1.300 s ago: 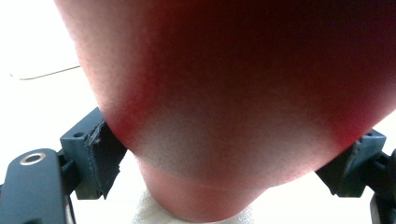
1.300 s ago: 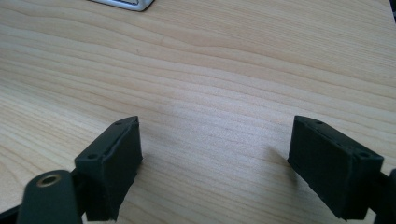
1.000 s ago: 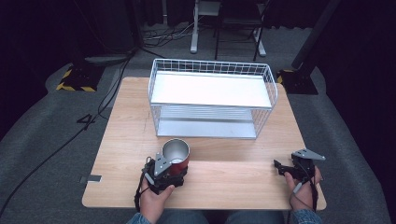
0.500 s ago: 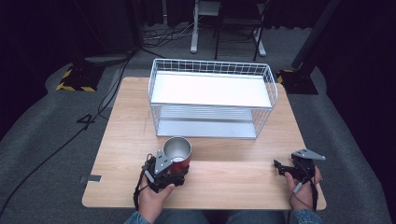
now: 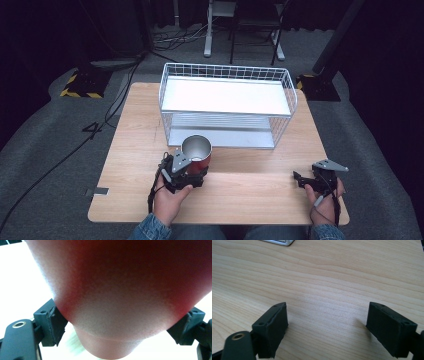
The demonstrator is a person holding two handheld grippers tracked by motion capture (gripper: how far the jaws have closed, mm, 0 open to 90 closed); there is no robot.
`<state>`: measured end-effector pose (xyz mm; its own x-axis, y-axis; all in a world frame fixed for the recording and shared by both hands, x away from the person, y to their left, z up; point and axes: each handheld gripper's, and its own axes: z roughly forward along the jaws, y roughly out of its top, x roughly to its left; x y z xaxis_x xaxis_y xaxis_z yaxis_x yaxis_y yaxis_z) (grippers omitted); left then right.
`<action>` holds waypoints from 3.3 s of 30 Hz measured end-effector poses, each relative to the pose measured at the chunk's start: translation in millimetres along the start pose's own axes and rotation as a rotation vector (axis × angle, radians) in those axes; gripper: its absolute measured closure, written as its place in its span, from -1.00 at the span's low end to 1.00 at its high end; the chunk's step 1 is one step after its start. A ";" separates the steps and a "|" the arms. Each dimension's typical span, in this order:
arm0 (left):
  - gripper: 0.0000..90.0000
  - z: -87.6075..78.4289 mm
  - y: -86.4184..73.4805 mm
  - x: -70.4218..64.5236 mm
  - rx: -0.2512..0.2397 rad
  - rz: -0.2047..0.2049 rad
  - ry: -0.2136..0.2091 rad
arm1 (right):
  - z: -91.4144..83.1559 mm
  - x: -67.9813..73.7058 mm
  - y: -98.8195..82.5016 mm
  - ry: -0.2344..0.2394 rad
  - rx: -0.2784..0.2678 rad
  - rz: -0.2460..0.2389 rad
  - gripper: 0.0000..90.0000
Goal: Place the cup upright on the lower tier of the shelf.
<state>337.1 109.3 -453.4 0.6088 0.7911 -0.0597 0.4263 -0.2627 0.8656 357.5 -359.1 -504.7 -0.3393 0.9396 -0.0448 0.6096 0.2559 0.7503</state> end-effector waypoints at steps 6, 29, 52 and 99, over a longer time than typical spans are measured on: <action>-0.65 14.9 8.5 3.1 0.012 0.002 -0.004 | 0.0 -0.1 0.0 0.001 0.001 0.001 -0.61; -0.65 69.3 32.9 18.9 -0.030 0.026 0.026 | 0.4 0.0 0.2 -0.001 0.001 0.010 -0.62; -0.65 123.1 51.9 28.6 -0.068 -0.040 0.059 | 0.3 1.4 0.5 0.005 0.001 -0.001 -0.61; -0.66 139.6 45.0 17.5 0.003 -0.011 0.125 | 0.4 4.0 0.6 0.015 -0.007 -0.033 -0.61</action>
<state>460.4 34.2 -484.9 0.5161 0.8565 -0.0070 0.4345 -0.2547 0.8639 356.8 -355.1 -504.7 -0.3694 0.9274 -0.0598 0.5934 0.2849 0.7528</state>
